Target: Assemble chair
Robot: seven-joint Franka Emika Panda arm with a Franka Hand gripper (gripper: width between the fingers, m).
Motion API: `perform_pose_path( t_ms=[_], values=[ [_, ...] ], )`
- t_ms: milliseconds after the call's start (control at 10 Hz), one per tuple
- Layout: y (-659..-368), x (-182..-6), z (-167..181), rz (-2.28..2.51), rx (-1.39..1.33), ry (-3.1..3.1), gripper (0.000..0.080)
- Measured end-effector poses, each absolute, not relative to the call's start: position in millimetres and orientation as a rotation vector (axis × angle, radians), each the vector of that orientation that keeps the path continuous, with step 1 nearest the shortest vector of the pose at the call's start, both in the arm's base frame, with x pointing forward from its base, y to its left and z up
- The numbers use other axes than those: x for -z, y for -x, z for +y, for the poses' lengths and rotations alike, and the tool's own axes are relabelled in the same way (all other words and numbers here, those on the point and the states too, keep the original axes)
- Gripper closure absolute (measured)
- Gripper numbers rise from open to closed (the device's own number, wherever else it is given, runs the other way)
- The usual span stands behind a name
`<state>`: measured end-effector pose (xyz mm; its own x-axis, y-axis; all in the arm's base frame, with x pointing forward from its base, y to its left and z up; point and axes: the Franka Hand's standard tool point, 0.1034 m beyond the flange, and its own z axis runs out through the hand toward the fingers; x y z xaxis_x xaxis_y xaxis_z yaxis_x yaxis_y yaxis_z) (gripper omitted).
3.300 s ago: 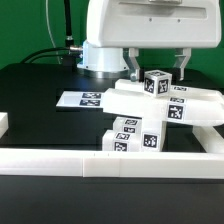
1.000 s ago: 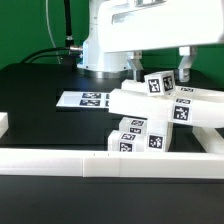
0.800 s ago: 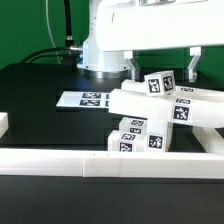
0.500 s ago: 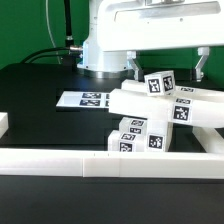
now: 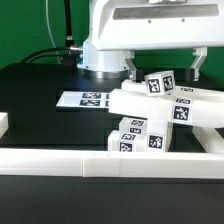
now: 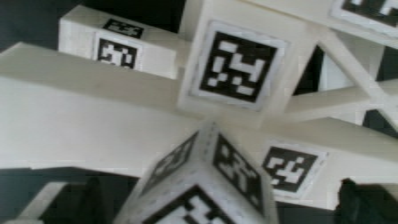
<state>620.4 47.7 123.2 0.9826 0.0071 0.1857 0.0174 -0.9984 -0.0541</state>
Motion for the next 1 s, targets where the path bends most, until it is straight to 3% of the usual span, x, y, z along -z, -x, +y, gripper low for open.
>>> perform_pose_path(
  t_ms=[200,400,800,1000],
  values=[
    [-619.0,-123.8,47.4,-0.018,0.247,3.07,0.015],
    [-611.3,-123.2,51.1,-0.025,0.026,3.062,0.015],
    [-613.4,-122.7,52.2,-0.037,0.006,3.062,0.015],
    [-614.6,-123.1,48.7,-0.418,0.022,3.063,0.015]
  ],
)
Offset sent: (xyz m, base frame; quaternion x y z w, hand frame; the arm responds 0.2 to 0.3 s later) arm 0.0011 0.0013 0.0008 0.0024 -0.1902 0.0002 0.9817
